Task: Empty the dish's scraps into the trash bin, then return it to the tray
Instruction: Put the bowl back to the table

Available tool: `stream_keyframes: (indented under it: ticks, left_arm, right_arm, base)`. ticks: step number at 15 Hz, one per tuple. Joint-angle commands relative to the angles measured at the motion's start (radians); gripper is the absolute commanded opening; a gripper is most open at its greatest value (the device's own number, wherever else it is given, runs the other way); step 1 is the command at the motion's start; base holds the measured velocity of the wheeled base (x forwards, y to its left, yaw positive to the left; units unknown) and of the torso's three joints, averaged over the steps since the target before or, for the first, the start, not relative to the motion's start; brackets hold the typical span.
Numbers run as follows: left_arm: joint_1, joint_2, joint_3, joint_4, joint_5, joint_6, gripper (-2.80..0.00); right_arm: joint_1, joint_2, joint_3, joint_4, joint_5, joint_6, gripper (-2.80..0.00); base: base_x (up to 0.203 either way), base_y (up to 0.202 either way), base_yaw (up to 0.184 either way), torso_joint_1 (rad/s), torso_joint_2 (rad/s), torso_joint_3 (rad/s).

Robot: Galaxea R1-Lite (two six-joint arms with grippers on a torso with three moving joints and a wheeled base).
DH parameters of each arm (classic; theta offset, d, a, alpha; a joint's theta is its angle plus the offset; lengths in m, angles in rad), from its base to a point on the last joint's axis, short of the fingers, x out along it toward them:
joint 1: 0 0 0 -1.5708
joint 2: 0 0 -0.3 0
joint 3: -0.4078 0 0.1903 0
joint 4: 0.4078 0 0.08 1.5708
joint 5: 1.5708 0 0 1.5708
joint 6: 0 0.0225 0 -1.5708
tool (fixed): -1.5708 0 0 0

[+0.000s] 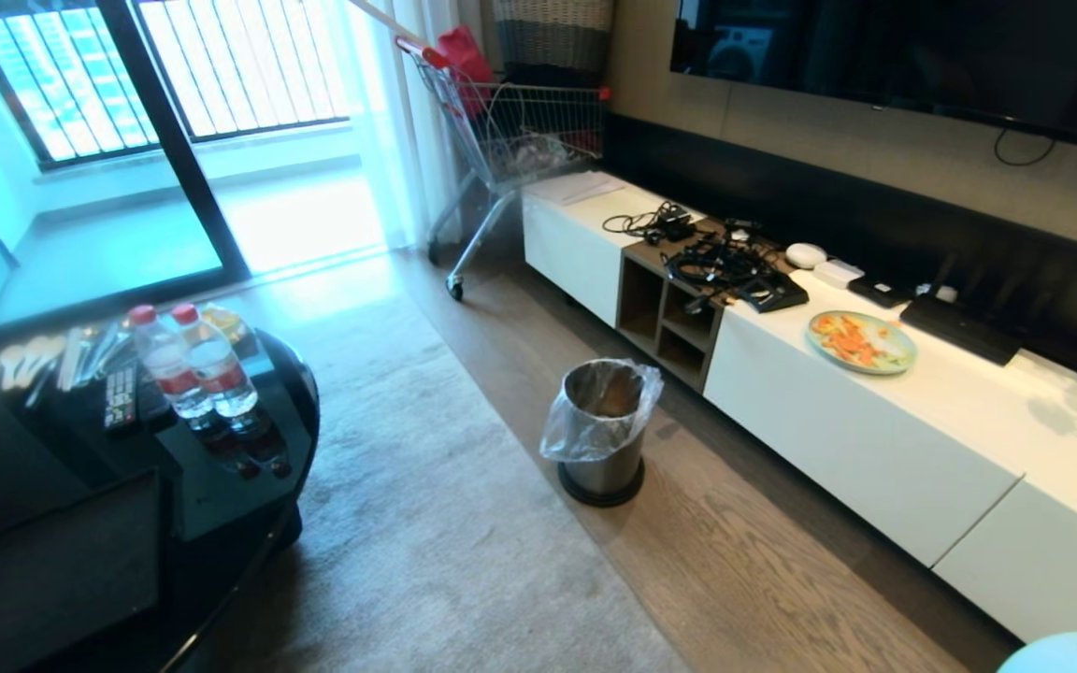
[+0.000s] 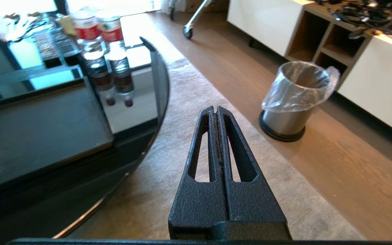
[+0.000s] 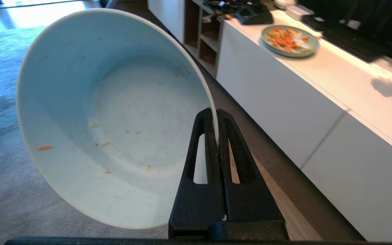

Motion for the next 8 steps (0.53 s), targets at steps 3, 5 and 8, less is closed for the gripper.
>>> stream_keyframes:
  ticks: [3,5,8]
  left_arm:
    - [0.000,0.000,0.000,0.000,0.000,-0.001,-2.80]
    - [0.000,0.000,0.000,-0.002,0.000,-0.001,-2.80]
    - [0.000,0.000,0.000,0.000,0.000,-0.001,-2.80]
  right_arm:
    - [0.000,0.000,0.000,-0.001,0.001,-0.001,-2.80]
    - [0.000,0.000,0.000,-0.001,0.001,-0.001,-2.80]
    - [0.001,0.002,0.000,-0.001,0.001,-0.001,-2.80]
  base:
    - [-0.003,-0.007,0.144,-0.001,0.00,0.001]
    - [-0.003,-0.009,0.165,0.000,0.00,0.003]
    - [-0.002,-0.010,0.166,0.002,0.00,0.002]
